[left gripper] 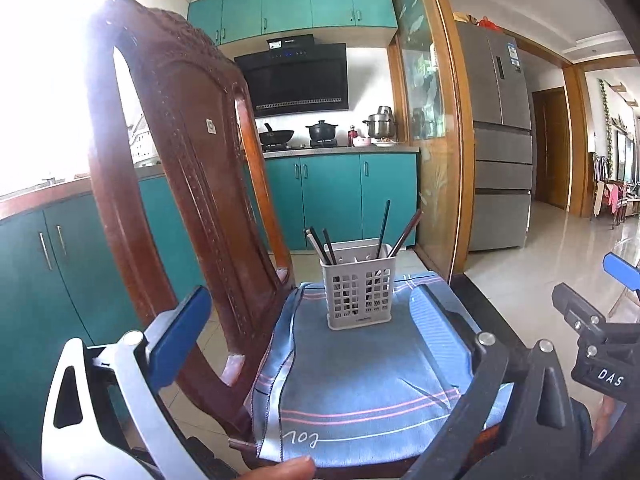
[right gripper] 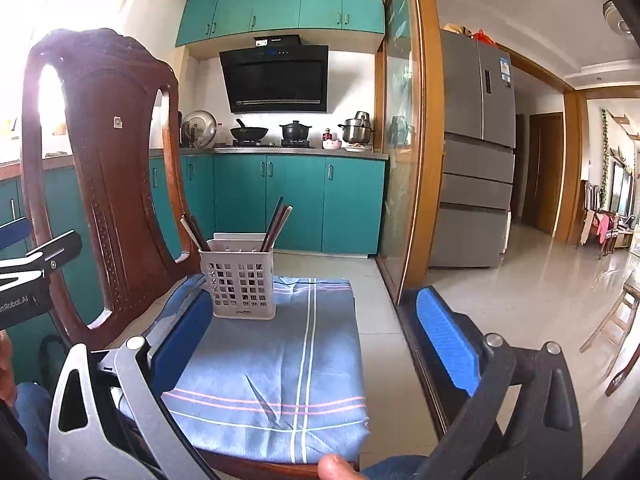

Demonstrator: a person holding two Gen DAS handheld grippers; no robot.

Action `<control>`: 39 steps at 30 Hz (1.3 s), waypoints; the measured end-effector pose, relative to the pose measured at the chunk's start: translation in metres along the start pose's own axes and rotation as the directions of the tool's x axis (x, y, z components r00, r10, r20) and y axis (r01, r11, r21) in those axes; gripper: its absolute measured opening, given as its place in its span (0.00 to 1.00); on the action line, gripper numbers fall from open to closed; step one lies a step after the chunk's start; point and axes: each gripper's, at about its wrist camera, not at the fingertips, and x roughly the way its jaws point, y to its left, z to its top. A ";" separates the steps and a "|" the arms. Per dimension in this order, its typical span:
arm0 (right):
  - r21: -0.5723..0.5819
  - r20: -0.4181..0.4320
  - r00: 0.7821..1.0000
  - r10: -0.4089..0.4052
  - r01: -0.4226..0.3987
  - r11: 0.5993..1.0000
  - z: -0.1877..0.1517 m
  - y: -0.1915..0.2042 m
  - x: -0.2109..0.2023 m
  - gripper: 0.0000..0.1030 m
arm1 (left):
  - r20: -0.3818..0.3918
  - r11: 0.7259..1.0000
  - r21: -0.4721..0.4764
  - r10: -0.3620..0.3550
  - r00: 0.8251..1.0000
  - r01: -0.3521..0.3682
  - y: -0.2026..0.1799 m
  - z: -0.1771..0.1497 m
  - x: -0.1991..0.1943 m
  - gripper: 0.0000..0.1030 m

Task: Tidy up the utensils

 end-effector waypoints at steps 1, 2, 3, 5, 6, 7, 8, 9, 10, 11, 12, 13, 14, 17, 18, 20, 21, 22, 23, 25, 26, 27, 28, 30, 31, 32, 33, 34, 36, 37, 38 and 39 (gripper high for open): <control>0.003 0.002 1.000 0.005 -0.005 1.000 0.001 0.000 -0.003 0.97 | 0.000 1.000 0.000 -0.001 1.000 0.001 0.000 0.000 -0.003 0.96; 0.004 0.003 1.000 0.007 -0.007 1.000 0.001 0.000 -0.005 0.97 | 0.000 1.000 -0.001 -0.006 1.000 0.006 0.000 -0.001 -0.006 0.96; 0.004 0.008 1.000 0.007 -0.007 1.000 0.002 0.000 -0.007 0.97 | 0.000 1.000 -0.002 -0.010 1.000 0.010 0.000 0.000 -0.006 0.96; 0.000 0.015 1.000 0.004 -0.004 1.000 0.001 0.001 -0.013 0.97 | 0.002 1.000 -0.001 -0.015 1.000 0.015 0.001 0.000 -0.009 0.96; -0.002 0.017 1.000 0.003 -0.003 1.000 0.001 0.003 -0.014 0.97 | 0.003 1.000 0.001 -0.016 1.000 0.016 0.000 0.000 -0.011 0.96; -0.004 0.018 1.000 0.003 -0.003 1.000 0.001 0.004 -0.015 0.97 | 0.004 1.000 0.001 -0.017 1.000 0.017 0.001 0.000 -0.011 0.96; -0.006 0.019 1.000 0.003 -0.003 1.000 0.001 0.005 -0.016 0.97 | 0.004 1.000 0.001 -0.018 1.000 0.018 0.002 0.000 -0.011 0.96; -0.008 0.021 1.000 0.003 -0.003 1.000 0.001 0.006 -0.016 0.97 | 0.004 1.000 -0.001 -0.018 1.000 0.018 0.002 0.000 -0.012 0.96; -0.009 0.022 1.000 0.003 -0.003 1.000 0.000 0.007 -0.017 0.97 | 0.004 1.000 -0.003 -0.018 1.000 0.018 0.004 0.000 -0.012 0.96; -0.010 0.023 1.000 0.003 -0.003 1.000 0.000 0.007 -0.018 0.97 | 0.005 1.000 -0.005 -0.020 1.000 0.020 0.004 0.000 -0.011 0.96; -0.011 0.022 1.000 0.003 -0.002 1.000 0.000 0.008 -0.018 0.97 | 0.005 1.000 -0.007 -0.021 1.000 0.021 0.005 0.000 -0.011 0.96; -0.013 0.022 1.000 0.002 -0.002 1.000 -0.001 0.008 -0.019 0.97 | 0.005 1.000 -0.007 -0.021 1.000 0.021 0.005 0.000 -0.011 0.96; -0.013 0.020 1.000 0.002 -0.002 1.000 -0.001 0.008 -0.019 0.97 | 0.004 1.000 -0.008 -0.021 1.000 0.021 0.006 0.000 -0.010 0.96; -0.012 0.017 1.000 0.004 -0.003 1.000 -0.001 0.008 -0.018 0.97 | 0.004 1.000 -0.009 -0.022 1.000 0.022 0.006 -0.001 -0.010 0.96; -0.012 0.014 1.000 0.003 -0.003 1.000 -0.001 0.009 -0.017 0.97 | 0.003 1.000 -0.008 -0.022 1.000 0.022 0.006 -0.001 -0.010 0.96; -0.011 0.011 1.000 0.001 -0.001 1.000 -0.002 0.009 -0.017 0.97 | -0.001 1.000 -0.006 -0.023 1.000 0.023 0.005 -0.001 -0.010 0.96; -0.010 0.011 1.000 0.001 -0.001 1.000 -0.002 0.009 -0.017 0.97 | -0.002 1.000 -0.005 -0.024 1.000 0.024 0.004 -0.001 -0.010 0.96; -0.010 0.011 1.000 0.000 0.000 1.000 -0.002 0.009 -0.017 0.97 | -0.005 1.000 -0.004 -0.026 1.000 0.026 0.004 -0.001 -0.010 0.96; -0.010 0.010 1.000 -0.002 0.002 1.000 -0.002 0.009 -0.017 0.97 | -0.006 1.000 -0.003 -0.025 1.000 0.025 0.003 -0.001 -0.010 0.96; -0.007 0.006 1.000 -0.002 0.002 1.000 -0.002 0.008 -0.016 0.97 | -0.009 1.000 -0.003 -0.025 1.000 0.025 0.001 0.000 -0.009 0.96; -0.005 0.005 1.000 -0.001 0.001 1.000 -0.002 0.008 -0.015 0.97 | -0.010 1.000 -0.003 -0.025 1.000 0.025 0.001 0.000 -0.009 0.96; -0.004 0.005 1.000 -0.001 0.001 1.000 -0.002 0.008 -0.015 0.97 | -0.011 1.000 -0.003 -0.024 1.000 0.024 0.001 0.000 -0.009 0.96; -0.002 0.004 1.000 -0.002 0.002 1.000 -0.002 0.007 -0.015 0.97 | -0.011 1.000 -0.003 -0.024 1.000 0.023 0.001 -0.001 -0.009 0.96; 0.002 -0.001 1.000 -0.003 0.003 1.000 -0.003 0.007 -0.014 0.97 | -0.015 1.000 -0.003 -0.022 1.000 0.022 0.000 -0.001 -0.008 0.96; 0.003 -0.003 1.000 -0.005 0.005 1.000 -0.004 0.006 -0.013 0.97 | -0.018 1.000 -0.003 -0.021 1.000 0.021 -0.001 -0.001 -0.008 0.96; 0.005 -0.005 1.000 -0.005 0.005 1.000 -0.004 0.006 -0.013 0.97 | -0.021 1.000 -0.003 -0.022 1.000 0.022 -0.001 -0.001 -0.008 0.96; 0.007 -0.005 1.000 -0.006 0.006 1.000 -0.004 0.005 -0.013 0.97 | -0.023 1.000 -0.002 -0.022 0.999 0.022 -0.002 -0.001 -0.007 0.96; 0.009 -0.006 1.000 -0.007 0.007 1.000 -0.005 0.004 -0.013 0.97 | -0.025 1.000 -0.001 -0.023 0.999 0.023 -0.003 -0.001 -0.007 0.96; 0.011 -0.008 1.000 -0.009 0.009 1.000 -0.006 0.003 -0.012 0.97 | -0.030 1.000 0.002 -0.025 0.999 0.026 -0.004 -0.001 -0.004 0.96; 0.013 -0.008 1.000 -0.009 0.010 1.000 -0.006 0.002 -0.012 0.97 | -0.032 1.000 0.005 -0.026 0.999 0.026 -0.005 -0.001 -0.004 0.96; 0.014 -0.009 1.000 -0.010 0.010 1.000 -0.006 0.002 -0.012 0.97 | -0.033 1.000 0.006 -0.027 0.999 0.027 -0.006 -0.001 -0.004 0.96; 0.016 -0.009 1.000 -0.010 0.011 1.000 -0.006 0.001 -0.012 0.97 | -0.034 1.000 0.006 -0.027 0.999 0.027 -0.007 -0.001 -0.004 0.96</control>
